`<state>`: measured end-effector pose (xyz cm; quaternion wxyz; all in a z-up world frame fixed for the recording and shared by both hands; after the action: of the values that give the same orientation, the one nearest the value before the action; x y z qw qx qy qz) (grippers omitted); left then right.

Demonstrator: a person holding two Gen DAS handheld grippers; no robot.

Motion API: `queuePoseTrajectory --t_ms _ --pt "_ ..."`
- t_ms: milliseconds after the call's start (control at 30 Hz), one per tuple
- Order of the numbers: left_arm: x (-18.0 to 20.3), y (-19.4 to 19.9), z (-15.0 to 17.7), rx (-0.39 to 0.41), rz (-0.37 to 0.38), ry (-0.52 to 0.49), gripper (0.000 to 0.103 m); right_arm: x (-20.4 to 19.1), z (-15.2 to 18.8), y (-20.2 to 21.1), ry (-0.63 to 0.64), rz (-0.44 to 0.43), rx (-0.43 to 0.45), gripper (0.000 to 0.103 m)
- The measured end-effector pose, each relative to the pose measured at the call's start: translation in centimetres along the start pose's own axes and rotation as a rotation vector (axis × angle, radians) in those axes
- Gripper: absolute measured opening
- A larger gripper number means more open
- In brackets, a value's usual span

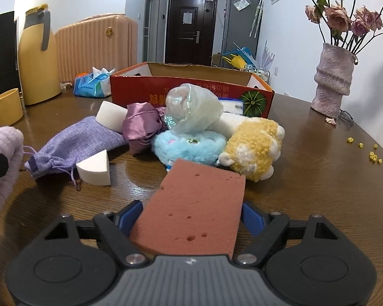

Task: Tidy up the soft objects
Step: 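Carry the lilac sock and pink sponge together over the cardboard box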

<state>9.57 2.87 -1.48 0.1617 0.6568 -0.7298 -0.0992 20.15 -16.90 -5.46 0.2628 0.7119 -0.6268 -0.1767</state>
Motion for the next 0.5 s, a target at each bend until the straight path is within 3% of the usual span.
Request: queuePoseTrajectory --t_ms 500 --pt "0.4 -0.8 -0.5 0.000 0.015 -0.016 0.022 0.8 -0.4 1.3 -0.004 -0.002 0.059 0.077"
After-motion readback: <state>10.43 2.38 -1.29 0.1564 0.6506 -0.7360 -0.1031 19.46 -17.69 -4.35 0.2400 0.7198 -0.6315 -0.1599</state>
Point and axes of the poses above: each gripper's, at about its wrist camera, not at the fingertips, and y roughly against the way its jaws point, x to its right, z to its underside, the point moved 1 cm from there along -y, roughly the way its jaws point, and after that the axes turned 3 degrees about z, right-handed, at the moved point
